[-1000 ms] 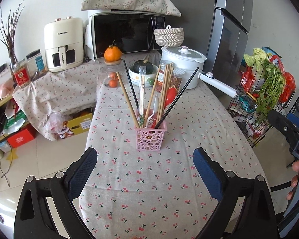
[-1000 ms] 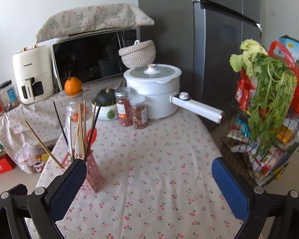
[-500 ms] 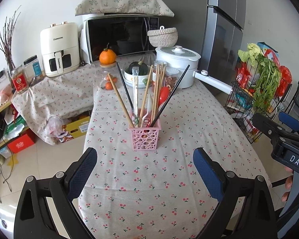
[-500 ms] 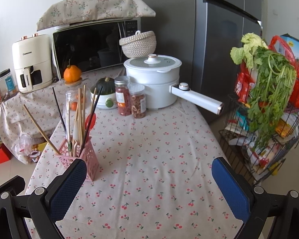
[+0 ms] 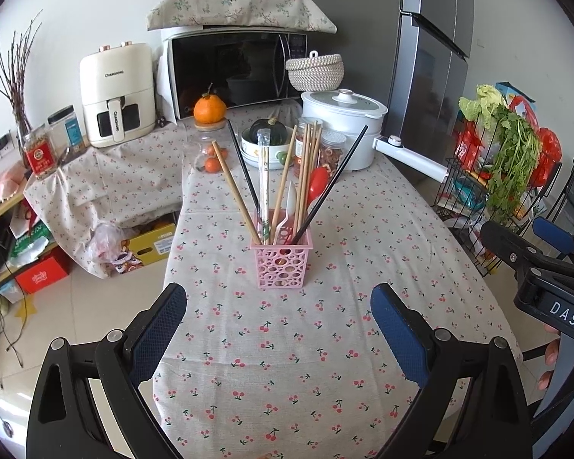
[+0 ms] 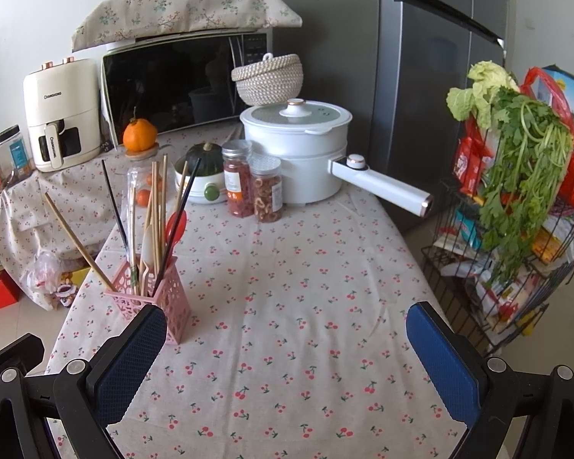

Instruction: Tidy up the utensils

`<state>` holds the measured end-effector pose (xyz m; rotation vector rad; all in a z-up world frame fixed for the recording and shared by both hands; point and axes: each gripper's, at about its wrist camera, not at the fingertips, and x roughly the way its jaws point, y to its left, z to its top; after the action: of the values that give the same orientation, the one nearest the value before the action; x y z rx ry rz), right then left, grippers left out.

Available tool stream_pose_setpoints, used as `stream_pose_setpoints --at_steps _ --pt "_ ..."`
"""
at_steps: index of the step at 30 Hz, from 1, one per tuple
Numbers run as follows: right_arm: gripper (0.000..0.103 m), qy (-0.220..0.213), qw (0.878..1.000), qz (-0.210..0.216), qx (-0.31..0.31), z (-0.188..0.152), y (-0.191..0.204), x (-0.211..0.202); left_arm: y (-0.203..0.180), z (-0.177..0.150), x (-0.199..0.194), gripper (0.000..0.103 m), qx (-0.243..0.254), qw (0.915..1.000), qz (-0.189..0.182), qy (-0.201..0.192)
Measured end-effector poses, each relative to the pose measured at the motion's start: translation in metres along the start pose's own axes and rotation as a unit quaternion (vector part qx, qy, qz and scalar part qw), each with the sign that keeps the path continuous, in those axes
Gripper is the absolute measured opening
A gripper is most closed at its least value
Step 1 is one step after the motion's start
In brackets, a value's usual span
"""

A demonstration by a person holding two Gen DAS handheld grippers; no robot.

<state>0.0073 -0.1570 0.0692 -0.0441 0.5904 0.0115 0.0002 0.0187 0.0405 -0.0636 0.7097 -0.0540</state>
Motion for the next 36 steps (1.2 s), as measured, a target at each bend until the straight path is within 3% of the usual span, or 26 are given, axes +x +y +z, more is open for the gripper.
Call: stream_pose_setpoints --at_steps 36 --pt "0.103 0.009 1.000 0.002 0.007 -0.0031 -0.0021 0.0037 0.0000 -0.0008 0.0028 0.098 0.002 1.0000 -0.003 0.007"
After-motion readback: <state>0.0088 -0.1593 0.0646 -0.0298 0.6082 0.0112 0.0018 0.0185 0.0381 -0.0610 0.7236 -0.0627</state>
